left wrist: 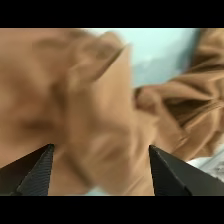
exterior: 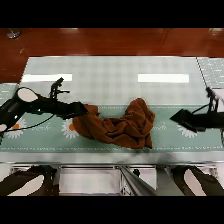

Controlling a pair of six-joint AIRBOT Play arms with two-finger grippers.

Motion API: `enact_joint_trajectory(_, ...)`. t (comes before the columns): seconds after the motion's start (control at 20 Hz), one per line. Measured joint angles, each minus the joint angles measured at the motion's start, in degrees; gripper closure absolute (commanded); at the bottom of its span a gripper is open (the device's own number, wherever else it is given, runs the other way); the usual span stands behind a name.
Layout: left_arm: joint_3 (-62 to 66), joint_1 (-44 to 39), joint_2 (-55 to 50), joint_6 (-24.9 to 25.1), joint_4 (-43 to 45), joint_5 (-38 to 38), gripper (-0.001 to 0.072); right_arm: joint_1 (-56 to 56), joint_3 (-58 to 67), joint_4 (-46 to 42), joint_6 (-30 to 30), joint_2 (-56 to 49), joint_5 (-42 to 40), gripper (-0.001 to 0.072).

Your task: Fold the shirts.

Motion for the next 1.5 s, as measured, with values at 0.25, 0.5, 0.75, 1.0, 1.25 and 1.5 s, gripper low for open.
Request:
enact_joint_trajectory(0.25,6.21,-0.55,-8.92,5.38,-4.04,-4.13,0.0687,5.84,-8.98,2.14,-0.68,2.45,0.50,0.0096)
enact_joint_trajectory(0.5,10.97,1.97,-10.21,8.35,-4.83,-8.87,0.0687,16.22,-10.82,5.44,1.53,-0.39,-2.01,0.0096)
enact_joint_trajectory(0.75,12.17,3.45,-9.90,9.09,-5.07,-11.32,0.0687,25.90,-10.40,14.58,0.81,-8.17,-10.14,0.0237)
enact_joint_trajectory(1.0,13.44,4.11,-8.68,10.12,-5.14,-12.96,0.0687,29.88,-6.91,18.82,-3.37,-13.49,-11.63,0.0677)
enact_joint_trajectory(1.25,24.17,7.45,-2.60,10.82,-7.58,-11.08,0.0687,25.29,16.61,15.89,-4.37,-13.16,-5.75,0.0677)
enact_joint_trajectory(1.5,40.24,11.21,8.20,11.02,-9.29,-3.78,0.0687,22.12,52.26,8.92,-0.74,-12.94,2.01,0.0677)
